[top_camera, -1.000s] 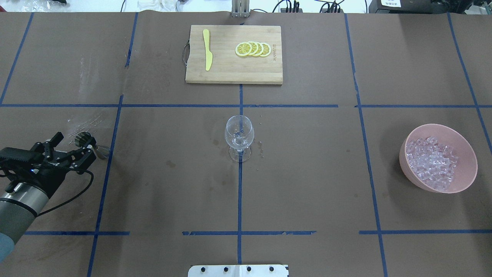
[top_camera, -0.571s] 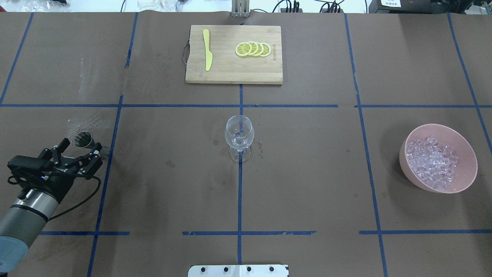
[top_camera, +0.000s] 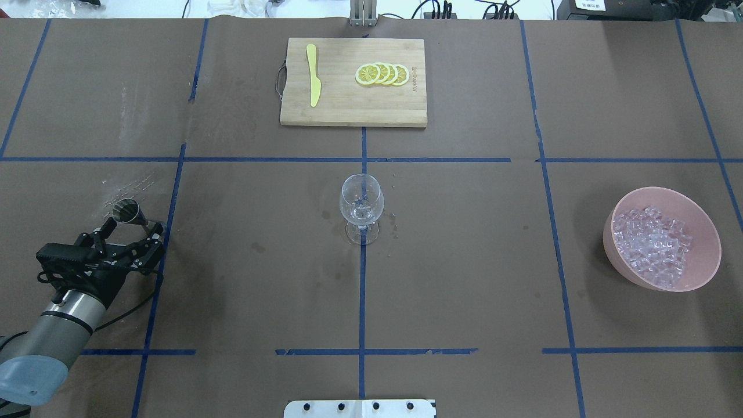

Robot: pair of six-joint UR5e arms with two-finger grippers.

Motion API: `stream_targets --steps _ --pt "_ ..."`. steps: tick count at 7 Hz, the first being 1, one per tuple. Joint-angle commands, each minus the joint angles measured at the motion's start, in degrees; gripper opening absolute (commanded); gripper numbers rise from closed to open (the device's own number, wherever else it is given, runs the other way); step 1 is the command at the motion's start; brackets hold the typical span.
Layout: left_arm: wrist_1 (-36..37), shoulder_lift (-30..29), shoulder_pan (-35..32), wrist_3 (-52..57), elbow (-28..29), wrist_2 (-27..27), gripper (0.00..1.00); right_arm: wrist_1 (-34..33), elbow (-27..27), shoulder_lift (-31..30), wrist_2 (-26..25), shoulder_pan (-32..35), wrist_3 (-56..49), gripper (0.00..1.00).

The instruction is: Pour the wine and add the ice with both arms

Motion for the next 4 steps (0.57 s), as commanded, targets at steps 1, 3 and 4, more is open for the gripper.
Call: stream_targets --steps 1,3,4 --pt "0.0 -0.8 0.0 -0.1 1.5 0.0 0.98 0.0 0.1 0.0 0.0 0.0 0.0 1.0" --pt "0.0 -0.8 0.0 -0.1 1.4 0.0 0.84 0.0 0.1 0.0 0.0 0.0 0.0 1.0" --pt "-0.1 -0.9 0.0 -0.1 1.2 0.0 0.75 0.0 0.1 0.0 0.0 0.0 0.0 1.0"
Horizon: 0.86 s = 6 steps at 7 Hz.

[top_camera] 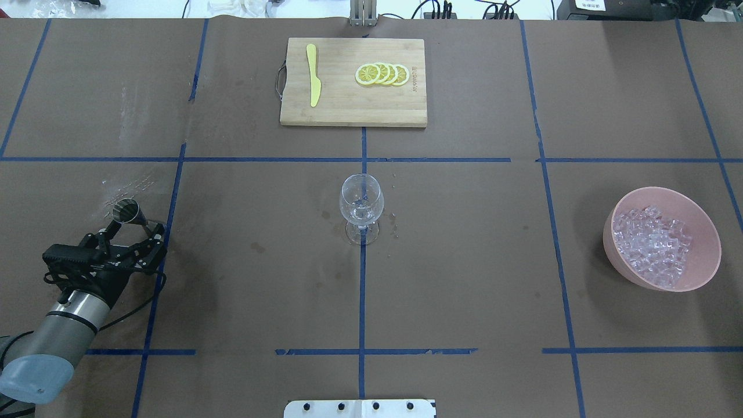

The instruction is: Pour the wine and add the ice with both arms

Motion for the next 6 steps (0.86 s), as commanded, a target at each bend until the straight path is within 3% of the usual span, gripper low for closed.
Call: stream_targets --steps 1,6 --pt "-0.2 -0.4 -0.2 -0.3 -0.1 1.0 0.75 0.0 0.1 0.0 0.0 0.0 0.0 1.0" --pt "-0.1 -0.5 -0.3 0.0 0.1 2.0 0.77 0.0 0.0 0.0 0.0 0.1 -0.1 1.0"
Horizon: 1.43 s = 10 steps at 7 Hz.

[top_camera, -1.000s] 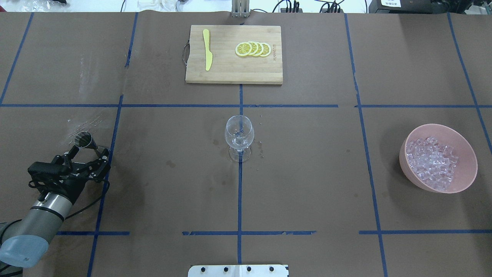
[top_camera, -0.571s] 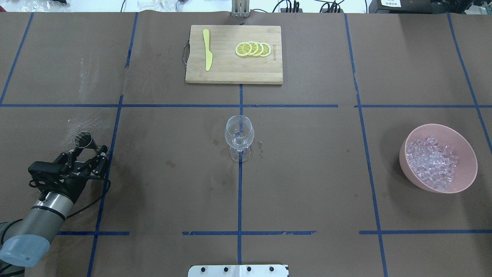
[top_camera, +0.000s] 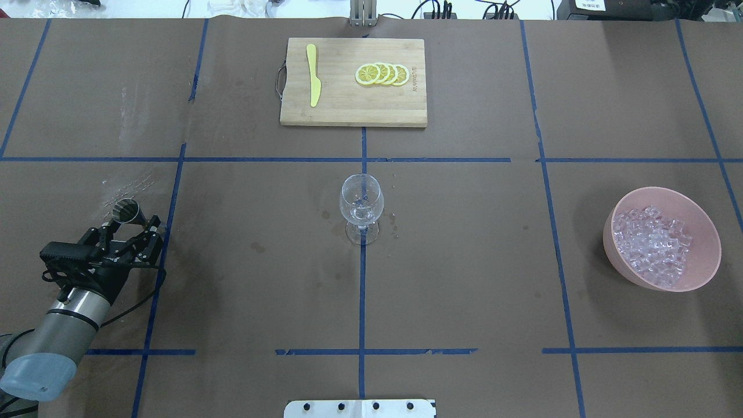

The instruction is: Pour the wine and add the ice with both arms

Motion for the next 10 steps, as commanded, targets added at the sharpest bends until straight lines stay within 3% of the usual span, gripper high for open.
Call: stream_targets --steps 1,2,3,4,5,8,9,10 --pt "0.0 -0.1 0.2 0.1 0.2 0.1 0.77 0.1 0.0 0.0 0.0 0.0 0.0 1.0" --pt "0.1 -0.2 0.2 0.2 0.3 0.1 0.74 0.0 0.0 -0.1 0.0 0.0 0.0 1.0" --pt "0.1 -0.4 0.2 0.1 0.6 0.1 0.6 0.0 0.0 -0.1 0.0 0.0 0.0 1.0" --pt "0.0 -0.7 0.2 0.0 0.8 0.1 0.35 0.1 0.0 -0.1 0.0 0.1 0.1 1.0" --pt "0.0 -0.7 0.2 0.0 0.8 0.1 0.15 0.0 0.0 -0.1 0.0 0.1 0.1 1.0" --pt "0.0 -0.7 0.2 0.0 0.7 0.2 0.13 0.0 -0.1 -0.1 0.0 0.1 0.1 1.0" --pt "-0.1 -0.7 0.1 0.0 0.3 0.2 0.0 0.0 -0.1 -0.2 0.0 0.1 0.1 1.0" --pt "-0.1 -0.7 -0.1 0.1 -0.3 0.2 0.0 0.0 -0.1 -0.2 0.0 0.1 0.1 1.0"
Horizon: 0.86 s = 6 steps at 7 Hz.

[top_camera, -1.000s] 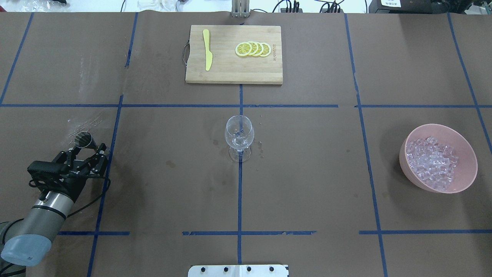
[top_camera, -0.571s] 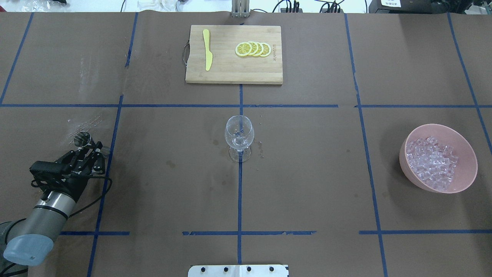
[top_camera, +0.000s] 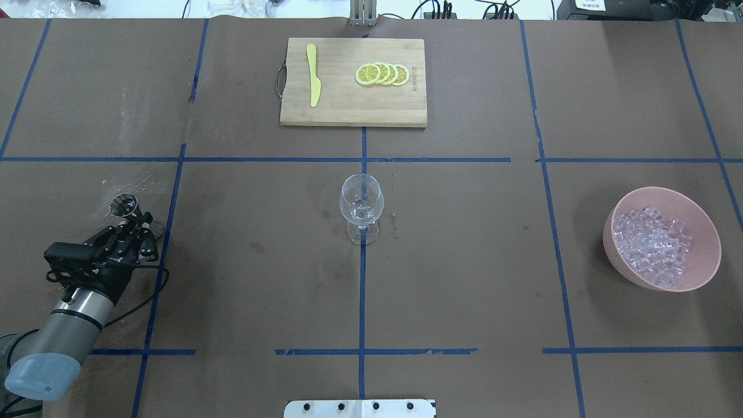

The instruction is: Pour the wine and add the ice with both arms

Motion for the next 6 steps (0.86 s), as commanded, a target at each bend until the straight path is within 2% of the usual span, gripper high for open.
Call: stream_targets --steps 1,2,4,5,6 --pt "-0.6 0.3 -0.4 0.2 -2.0 -0.1 0.0 0.0 0.0 0.0 0.0 0.0 0.0 1.0" --pt "-1.9 0.6 -0.5 2.3 -2.3 -0.2 0.0 0.0 0.0 0.0 0.0 0.0 0.0 1.0" --pt "-6.0 -0.7 -1.5 15.5 -3.6 -1.0 0.0 0.0 0.0 0.1 0.0 0.0 0.1 1.0" --pt "-6.1 -1.1 -2.2 22.6 -6.1 -2.9 0.0 0.0 -0.1 0.1 0.1 0.2 0.1 1.0" --pt "-5.7 -4.8 -3.5 28.9 -7.2 -3.1 0.0 0.0 0.0 0.0 0.1 0.2 0.1 1.0"
